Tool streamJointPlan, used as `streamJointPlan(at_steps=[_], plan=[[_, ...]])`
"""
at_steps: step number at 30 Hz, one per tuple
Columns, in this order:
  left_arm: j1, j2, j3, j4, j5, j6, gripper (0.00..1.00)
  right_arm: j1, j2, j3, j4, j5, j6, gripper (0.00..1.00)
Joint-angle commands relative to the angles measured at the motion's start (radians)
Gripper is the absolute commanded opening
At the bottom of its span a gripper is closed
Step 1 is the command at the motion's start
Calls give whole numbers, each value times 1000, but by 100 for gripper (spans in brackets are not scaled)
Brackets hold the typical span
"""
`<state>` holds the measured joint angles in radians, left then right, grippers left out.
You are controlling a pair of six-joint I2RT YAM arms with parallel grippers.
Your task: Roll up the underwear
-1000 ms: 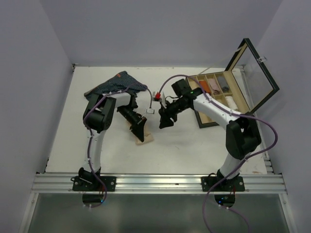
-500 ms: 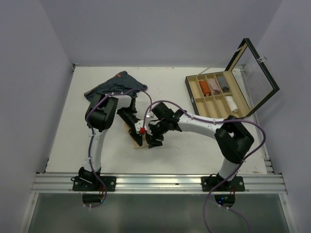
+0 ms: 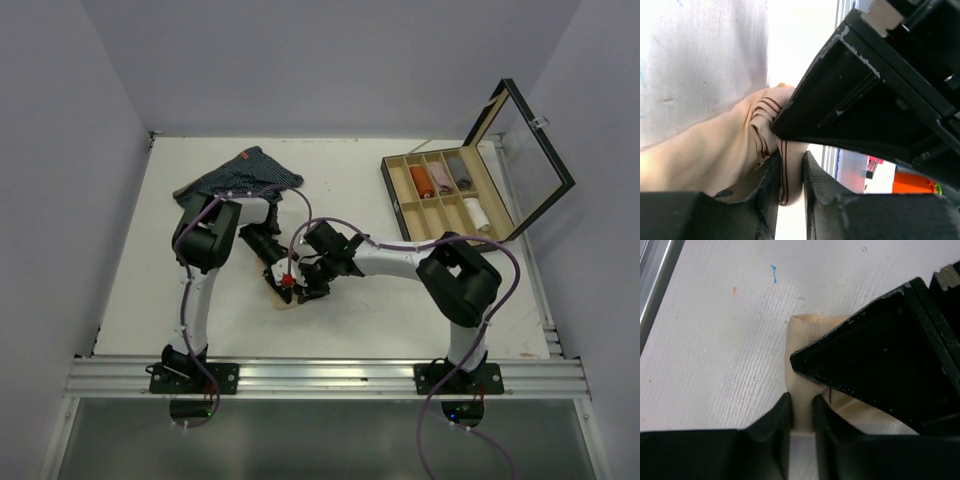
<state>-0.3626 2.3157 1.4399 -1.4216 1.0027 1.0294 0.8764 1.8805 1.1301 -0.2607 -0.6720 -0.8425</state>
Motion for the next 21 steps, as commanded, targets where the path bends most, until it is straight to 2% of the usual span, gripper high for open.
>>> streamJointPlan(at_steps=[1,2,3,7,12,16,20,21], plan=[[-4,-16,-26,265,-151,32,28,12,20,16,-31,-38,-53,10],[-3,-27,-27,283,-147,26,31,13,22,20,-75,-46,-55,4],[4,-54,-29,296,-144,12,41,13,26,36,-103,-58,-66,0],[50,-176,-35,352,-102,-14,51,13,31,86,-235,-90,-27,0],[175,-399,-73,542,-84,-135,54,6,69,172,-363,-119,118,0],[283,-623,-154,677,-139,-242,55,-28,126,236,-410,-201,233,0],[349,-850,-298,765,-265,-214,55,-66,261,351,-523,-317,302,0],[347,-963,-330,780,-286,-184,57,-76,319,396,-540,-339,321,0]])
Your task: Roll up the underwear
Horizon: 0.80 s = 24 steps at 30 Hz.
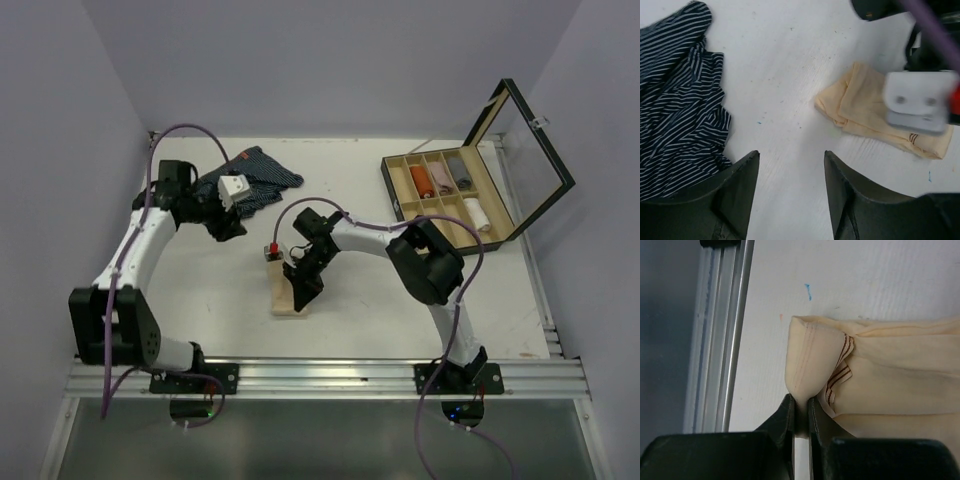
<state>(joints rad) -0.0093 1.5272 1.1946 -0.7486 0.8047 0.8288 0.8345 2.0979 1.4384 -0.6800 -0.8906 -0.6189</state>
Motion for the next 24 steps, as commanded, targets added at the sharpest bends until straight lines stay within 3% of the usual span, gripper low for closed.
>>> streamJointPlan(at_steps=[1,5,9,12,24], plan=[[-6,-229,-116,124,-126,23,58,-53,126,105,-128,-137,113,0],[-41,-401,-237,57,-163,87,63,-100,232,151,-122,-200,159,0],[-289,-498,-380,66,-243,29,62,-123,312,194,-133,-200,162,0],[-333,-480,-440,112,-200,-43,62,-124,366,243,-176,-169,153,0],[-647,-369,-526,325,-386,-56,64,-130,428,258,-136,-157,303,0]])
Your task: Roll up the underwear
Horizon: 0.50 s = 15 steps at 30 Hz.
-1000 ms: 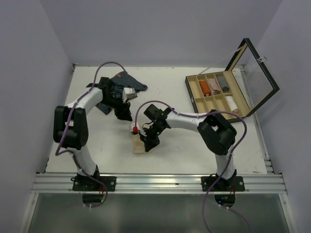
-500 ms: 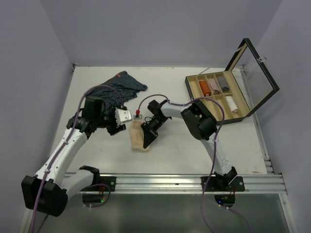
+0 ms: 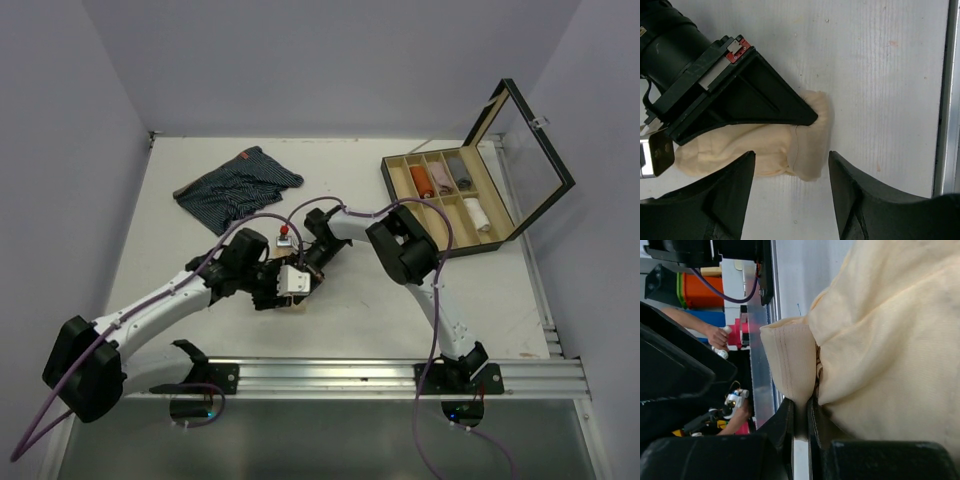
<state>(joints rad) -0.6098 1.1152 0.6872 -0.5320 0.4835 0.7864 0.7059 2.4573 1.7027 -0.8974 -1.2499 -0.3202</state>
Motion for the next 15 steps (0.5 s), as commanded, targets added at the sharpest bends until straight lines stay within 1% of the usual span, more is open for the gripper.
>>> streamJointPlan(at_steps=[1,4,5,8,9,11,12,13,14,15], plan=[[-57,61,-23,127,-80,-13,64,-3,72,-5,84,199,9,0],[-74,161,-18,124,-105,-29,64,-9,75,-3,97,199,33,0],[-74,201,-11,124,-108,-44,62,-11,71,-5,104,199,41,0],[-76,222,-17,138,-100,-52,56,-14,55,-8,120,202,53,0],[-82,228,-20,138,-97,-52,45,-19,52,-11,123,204,61,0],[-91,244,-21,119,-94,-50,32,-22,43,-11,126,204,75,0],[-91,265,-20,107,-86,-43,21,-26,37,-11,126,204,79,5],[-91,276,-15,80,-76,-39,16,-31,20,-12,126,210,85,9],[-91,299,-12,67,-66,-36,5,-36,8,-18,121,210,93,20],[-90,311,-9,52,-54,-27,2,-51,-7,-21,115,213,95,28]])
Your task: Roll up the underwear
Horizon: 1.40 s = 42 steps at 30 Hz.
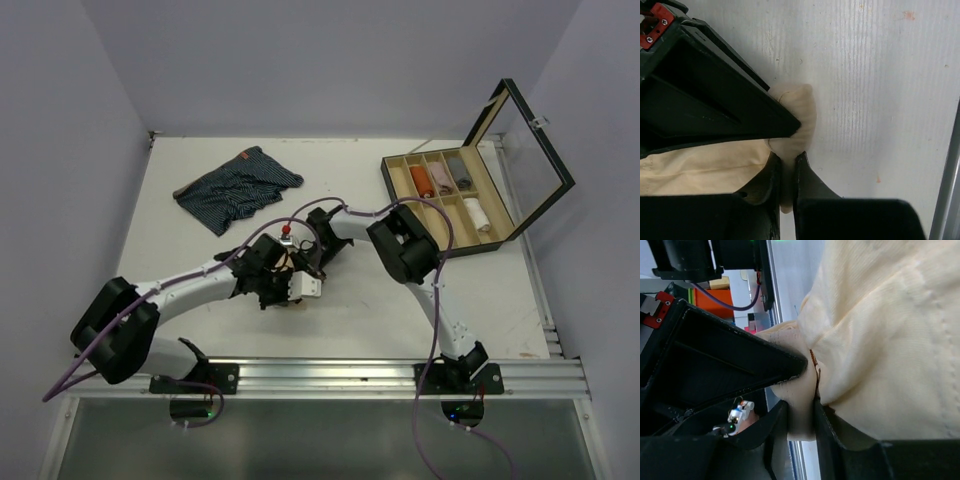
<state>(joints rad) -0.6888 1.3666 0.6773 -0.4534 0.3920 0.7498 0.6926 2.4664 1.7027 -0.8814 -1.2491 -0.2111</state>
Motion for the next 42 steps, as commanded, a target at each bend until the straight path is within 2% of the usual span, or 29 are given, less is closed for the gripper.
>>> streamJointPlan(at_steps=[1,2,3,4,6,10,13,17,20,24,30,39,42], plan=[[-11,75,14,-72,72,23,0,-48,-39,-26,96,220,-10,34],[-11,95,24,-94,85,29,0,-60,-85,-32,82,230,-13,39],[-8,145,34,-117,103,52,0,-94,-118,-37,76,240,-14,50],[0,178,45,-158,128,56,0,-113,-147,-43,75,249,-14,57],[46,279,90,-209,175,84,0,-168,-226,-40,50,298,-54,60],[156,431,220,-304,249,95,0,-232,-357,-43,-5,365,-171,61],[213,543,330,-370,296,108,0,-239,-486,-119,19,416,-247,59],[262,708,448,-451,297,152,5,-231,-654,-325,210,448,-251,55],[270,790,521,-484,277,174,8,-179,-741,-408,292,488,-296,54],[278,862,594,-522,274,184,10,-12,-774,-459,343,597,-396,58],[279,894,636,-541,292,178,13,129,-744,-529,489,660,-482,64],[282,896,634,-527,289,174,22,188,-661,-584,599,688,-553,65],[285,901,639,-522,292,169,24,188,-633,-591,604,669,-562,59]])
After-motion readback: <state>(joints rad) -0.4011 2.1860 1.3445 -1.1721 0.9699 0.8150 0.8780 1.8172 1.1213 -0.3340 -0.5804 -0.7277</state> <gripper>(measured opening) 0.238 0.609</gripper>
